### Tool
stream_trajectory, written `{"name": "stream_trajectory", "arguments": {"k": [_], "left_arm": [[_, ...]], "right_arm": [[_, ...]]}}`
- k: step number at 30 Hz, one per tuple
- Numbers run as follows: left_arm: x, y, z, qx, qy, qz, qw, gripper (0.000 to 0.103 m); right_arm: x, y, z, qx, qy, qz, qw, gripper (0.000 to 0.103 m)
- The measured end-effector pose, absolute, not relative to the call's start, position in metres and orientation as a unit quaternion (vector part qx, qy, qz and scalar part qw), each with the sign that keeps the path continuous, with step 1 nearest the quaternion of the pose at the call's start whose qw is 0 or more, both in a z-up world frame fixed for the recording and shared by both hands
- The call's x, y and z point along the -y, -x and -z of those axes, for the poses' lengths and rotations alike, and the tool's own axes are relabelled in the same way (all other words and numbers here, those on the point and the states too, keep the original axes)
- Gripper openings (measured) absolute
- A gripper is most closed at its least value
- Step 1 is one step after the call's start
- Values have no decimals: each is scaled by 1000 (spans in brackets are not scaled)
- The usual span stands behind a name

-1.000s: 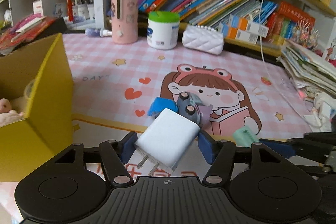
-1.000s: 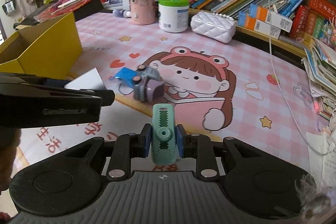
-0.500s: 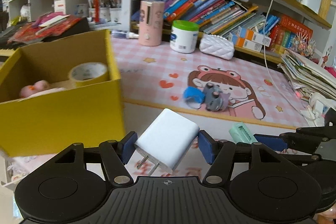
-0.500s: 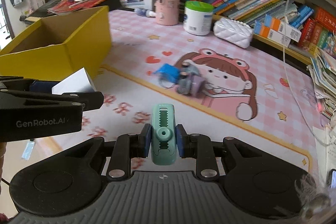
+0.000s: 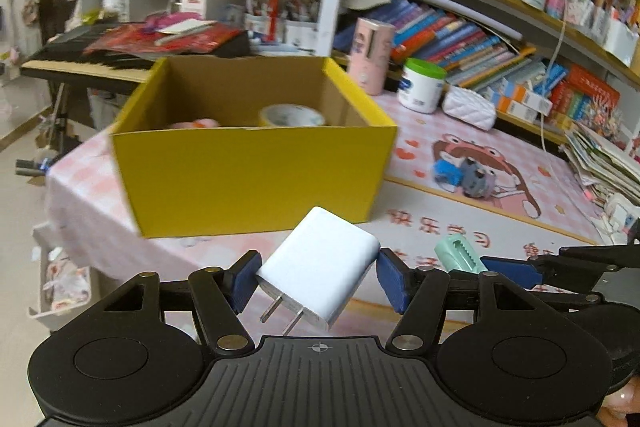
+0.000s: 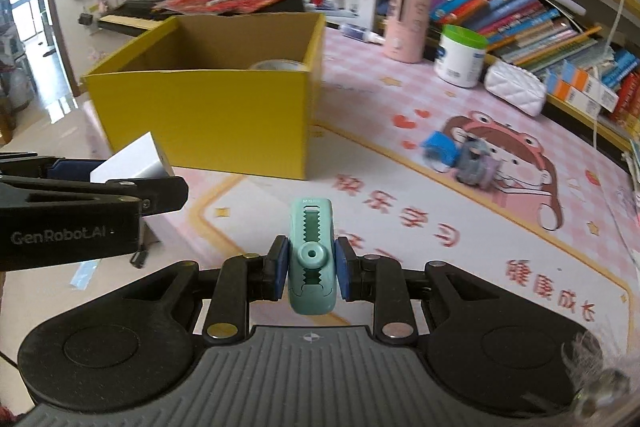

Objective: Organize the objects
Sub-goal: 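Carry the charger plug and the green clip over the yellow box with both grippers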

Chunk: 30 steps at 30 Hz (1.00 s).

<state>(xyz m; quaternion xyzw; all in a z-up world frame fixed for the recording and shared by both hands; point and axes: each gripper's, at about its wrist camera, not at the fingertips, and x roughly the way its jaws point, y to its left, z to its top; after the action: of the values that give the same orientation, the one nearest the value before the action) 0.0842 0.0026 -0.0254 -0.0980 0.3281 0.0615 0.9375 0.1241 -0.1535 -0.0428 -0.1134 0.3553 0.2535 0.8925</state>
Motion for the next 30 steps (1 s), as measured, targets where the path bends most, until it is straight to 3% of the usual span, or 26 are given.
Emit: {"name": "stream_trajectory", "arguments": {"k": [15, 30], "left_arm": [[-48, -26, 19, -305, 98, -82, 944, 62], [-60, -18, 10, -281, 100, -73, 952, 62]], "right_arm": [[97, -70, 35, -331, 126, -280, 892, 23], [84, -67, 29, -330, 122, -270, 896, 23]]}}
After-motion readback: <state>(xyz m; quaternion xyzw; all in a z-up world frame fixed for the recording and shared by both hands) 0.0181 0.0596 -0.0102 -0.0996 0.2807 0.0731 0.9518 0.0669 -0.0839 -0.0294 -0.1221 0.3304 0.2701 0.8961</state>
